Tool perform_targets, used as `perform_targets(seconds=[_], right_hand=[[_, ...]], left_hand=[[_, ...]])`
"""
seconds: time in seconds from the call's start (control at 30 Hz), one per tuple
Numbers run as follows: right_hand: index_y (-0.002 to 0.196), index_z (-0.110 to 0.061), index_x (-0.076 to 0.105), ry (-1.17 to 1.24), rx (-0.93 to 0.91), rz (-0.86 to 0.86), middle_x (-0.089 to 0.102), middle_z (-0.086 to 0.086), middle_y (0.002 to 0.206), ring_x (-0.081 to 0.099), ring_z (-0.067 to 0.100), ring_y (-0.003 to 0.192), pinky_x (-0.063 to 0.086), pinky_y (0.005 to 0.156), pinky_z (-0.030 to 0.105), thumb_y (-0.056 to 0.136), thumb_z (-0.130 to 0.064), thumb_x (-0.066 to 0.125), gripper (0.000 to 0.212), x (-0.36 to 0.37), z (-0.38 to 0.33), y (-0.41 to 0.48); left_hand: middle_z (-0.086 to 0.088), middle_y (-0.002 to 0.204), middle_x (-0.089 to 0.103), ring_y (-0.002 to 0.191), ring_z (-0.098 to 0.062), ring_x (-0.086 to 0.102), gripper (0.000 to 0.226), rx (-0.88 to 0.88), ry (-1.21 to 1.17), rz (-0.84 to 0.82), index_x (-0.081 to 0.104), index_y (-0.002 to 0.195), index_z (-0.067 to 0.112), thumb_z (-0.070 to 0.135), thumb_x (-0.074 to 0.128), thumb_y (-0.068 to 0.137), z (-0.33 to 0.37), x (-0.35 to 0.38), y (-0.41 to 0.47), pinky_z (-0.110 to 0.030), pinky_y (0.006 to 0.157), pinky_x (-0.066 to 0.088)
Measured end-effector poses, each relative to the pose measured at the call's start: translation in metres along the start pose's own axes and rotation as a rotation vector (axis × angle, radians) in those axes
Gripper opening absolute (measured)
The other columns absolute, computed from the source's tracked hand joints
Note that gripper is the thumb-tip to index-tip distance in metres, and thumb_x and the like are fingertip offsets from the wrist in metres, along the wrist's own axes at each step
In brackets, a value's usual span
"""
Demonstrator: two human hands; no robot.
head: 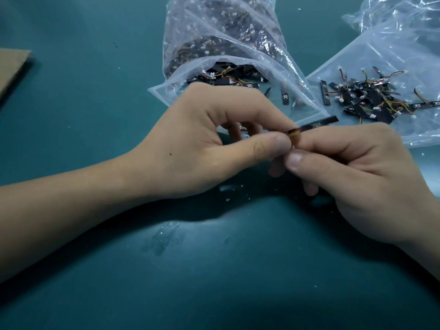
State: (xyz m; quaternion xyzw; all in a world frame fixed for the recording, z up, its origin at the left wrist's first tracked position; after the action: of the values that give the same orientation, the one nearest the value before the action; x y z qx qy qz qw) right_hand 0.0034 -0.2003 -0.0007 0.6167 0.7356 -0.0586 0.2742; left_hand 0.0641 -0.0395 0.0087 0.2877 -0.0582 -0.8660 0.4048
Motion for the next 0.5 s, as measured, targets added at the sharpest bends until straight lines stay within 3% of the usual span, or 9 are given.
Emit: perform_targets(seconds=[0.1, 0.17, 0.33, 0.43, 0.5], right_hand=[[0.079, -0.019, 0.079, 0.051, 0.067, 0.085, 0.065, -0.003, 0.061, 0.051, 0.011, 0.048, 0.039, 0.05, 0.016, 0.092, -0.028, 0.063, 0.022, -0.007, 0.008, -0.001], [0.074, -0.017, 0.077, 0.116, 0.078, 0.172, 0.07, -0.002, 0.064, 0.051, 0.014, 0.045, 0.039, 0.05, 0.013, 0.089, -0.03, 0.061, 0.026, -0.011, 0.011, -0.001], [0.088, -0.017, 0.07, 0.202, 0.11, 0.21, 0.074, 0.01, 0.075, 0.053, 0.016, 0.044, 0.042, 0.046, 0.017, 0.088, -0.031, 0.064, 0.015, -0.01, 0.01, 0.002], [0.104, -0.027, 0.068, 0.171, 0.154, 0.181, 0.075, 0.008, 0.077, 0.054, 0.015, 0.046, 0.047, 0.045, 0.027, 0.082, -0.037, 0.077, 0.026, -0.006, 0.012, 0.0], [0.099, -0.026, 0.071, 0.14, 0.152, 0.191, 0.076, 0.005, 0.075, 0.055, 0.012, 0.046, 0.047, 0.046, 0.025, 0.083, -0.033, 0.08, 0.02, -0.005, 0.01, 0.001]], left_hand=[[0.001, 0.083, 0.076, 0.074, -0.021, 0.069, 0.004, 0.022, 0.079, 0.107, 0.076, 0.093, 0.018, 0.017, 0.072, 0.094, -0.001, -0.008, 0.001, -0.048, 0.065, 0.052], [0.003, 0.077, 0.073, 0.069, -0.021, 0.065, 0.008, -0.01, 0.086, 0.133, 0.075, 0.087, 0.017, 0.019, 0.07, 0.094, -0.004, -0.009, 0.002, -0.047, 0.061, 0.05], [0.022, 0.067, 0.061, 0.058, 0.003, 0.053, 0.008, -0.057, 0.128, 0.023, 0.075, 0.086, 0.014, 0.015, 0.072, 0.094, -0.006, -0.001, 0.002, -0.007, 0.06, 0.037], [0.017, 0.065, 0.063, 0.056, 0.003, 0.052, 0.009, -0.072, 0.147, -0.006, 0.076, 0.085, 0.014, 0.016, 0.072, 0.093, -0.005, 0.001, 0.002, -0.004, 0.058, 0.036], [0.016, 0.062, 0.063, 0.054, 0.003, 0.052, 0.011, -0.096, 0.141, -0.009, 0.076, 0.083, 0.017, 0.018, 0.072, 0.093, -0.005, 0.001, 0.002, -0.005, 0.056, 0.035]])
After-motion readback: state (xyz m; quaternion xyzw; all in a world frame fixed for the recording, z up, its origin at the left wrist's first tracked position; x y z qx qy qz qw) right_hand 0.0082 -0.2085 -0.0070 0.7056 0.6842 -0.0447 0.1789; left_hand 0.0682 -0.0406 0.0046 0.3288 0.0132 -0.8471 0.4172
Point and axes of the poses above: each hand's wrist, its own y-axis towards the middle knuckle, its own x-axis out of the palm, z = x × y, the point moved 5 cm from there along y, towards the middle knuckle
